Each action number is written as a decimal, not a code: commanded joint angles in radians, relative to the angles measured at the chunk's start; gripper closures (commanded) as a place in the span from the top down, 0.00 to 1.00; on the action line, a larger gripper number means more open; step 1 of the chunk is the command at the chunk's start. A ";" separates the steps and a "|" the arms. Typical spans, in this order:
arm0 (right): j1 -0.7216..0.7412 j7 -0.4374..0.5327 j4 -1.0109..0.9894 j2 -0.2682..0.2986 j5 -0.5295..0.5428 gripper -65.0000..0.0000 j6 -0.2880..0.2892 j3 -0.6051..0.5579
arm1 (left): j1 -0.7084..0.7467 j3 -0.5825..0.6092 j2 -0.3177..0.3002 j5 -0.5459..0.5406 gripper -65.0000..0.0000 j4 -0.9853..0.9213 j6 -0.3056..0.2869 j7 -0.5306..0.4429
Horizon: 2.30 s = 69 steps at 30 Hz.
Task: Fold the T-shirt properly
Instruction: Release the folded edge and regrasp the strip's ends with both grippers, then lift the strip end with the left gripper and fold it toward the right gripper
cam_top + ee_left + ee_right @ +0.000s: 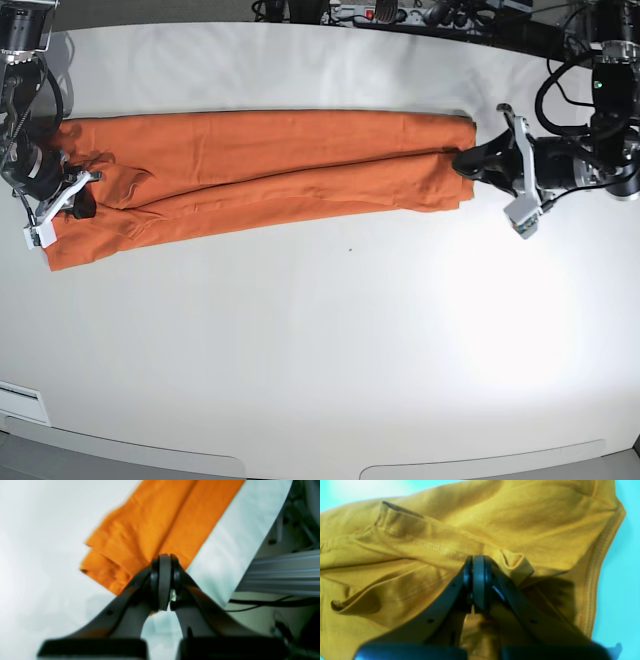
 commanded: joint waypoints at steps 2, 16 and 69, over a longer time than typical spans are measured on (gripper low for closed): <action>0.000 -0.037 -0.001 0.012 -0.037 0.00 0.000 0.001 | -0.014 0.056 -0.012 0.080 0.00 0.012 -0.011 -0.062; 0.000 -0.036 -0.001 0.013 -0.038 0.00 0.000 0.001 | -0.108 0.284 -0.011 0.468 0.00 -0.261 -0.006 -0.356; 0.063 -0.060 -0.001 0.014 -0.035 0.00 0.023 0.001 | -0.053 -0.312 0.343 0.185 0.59 -0.341 0.201 -0.111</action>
